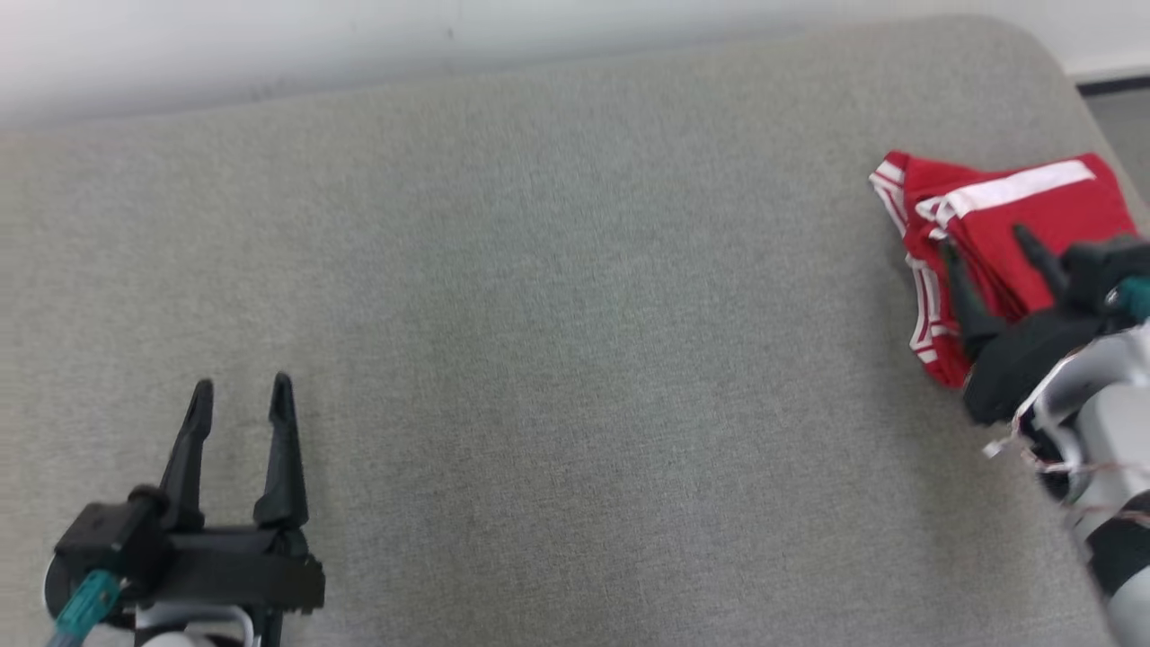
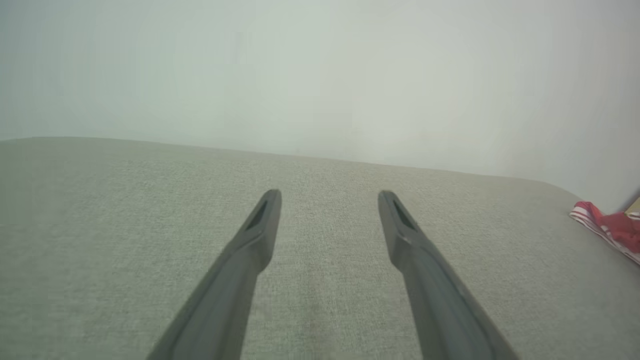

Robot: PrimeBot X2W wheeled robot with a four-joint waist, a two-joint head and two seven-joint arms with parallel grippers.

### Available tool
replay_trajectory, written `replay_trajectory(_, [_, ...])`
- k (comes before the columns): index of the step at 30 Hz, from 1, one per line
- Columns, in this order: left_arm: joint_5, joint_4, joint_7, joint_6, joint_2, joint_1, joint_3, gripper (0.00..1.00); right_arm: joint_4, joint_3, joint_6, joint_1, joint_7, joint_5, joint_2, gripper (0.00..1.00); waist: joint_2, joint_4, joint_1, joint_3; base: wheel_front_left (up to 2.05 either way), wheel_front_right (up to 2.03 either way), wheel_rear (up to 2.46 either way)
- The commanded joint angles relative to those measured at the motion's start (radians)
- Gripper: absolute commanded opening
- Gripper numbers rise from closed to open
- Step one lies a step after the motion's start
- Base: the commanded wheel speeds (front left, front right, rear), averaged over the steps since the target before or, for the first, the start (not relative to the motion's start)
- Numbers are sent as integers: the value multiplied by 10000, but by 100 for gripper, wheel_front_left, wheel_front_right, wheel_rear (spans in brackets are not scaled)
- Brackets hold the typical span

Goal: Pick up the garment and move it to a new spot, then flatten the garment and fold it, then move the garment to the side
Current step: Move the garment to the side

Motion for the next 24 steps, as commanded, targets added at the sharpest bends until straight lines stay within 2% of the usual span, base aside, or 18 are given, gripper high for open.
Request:
replay_trajectory(1, [30,-30,-2,17,8,250,90,100,-244,-36,-32,386,-225,0,210,100,0,209,2,-799,0,0,0])
replay_trajectory(8, [147,97,-2,38,-12,1205,631,100,-1497,-552,-32,2295,-1328,-25,1460,100,0,477,2,-1816,0,0,0])
replay_trajectory(12, [199,440,-1,28,22,1582,767,100,-1781,-845,-32,3198,-1626,-206,1925,100,0,682,2,-2389,0,0,0])
replay_trajectory(24, [274,906,-1,18,145,2387,519,100,-2334,-2044,-32,4834,-1845,-728,2600,100,0,1222,2,-3248,0,0,0])
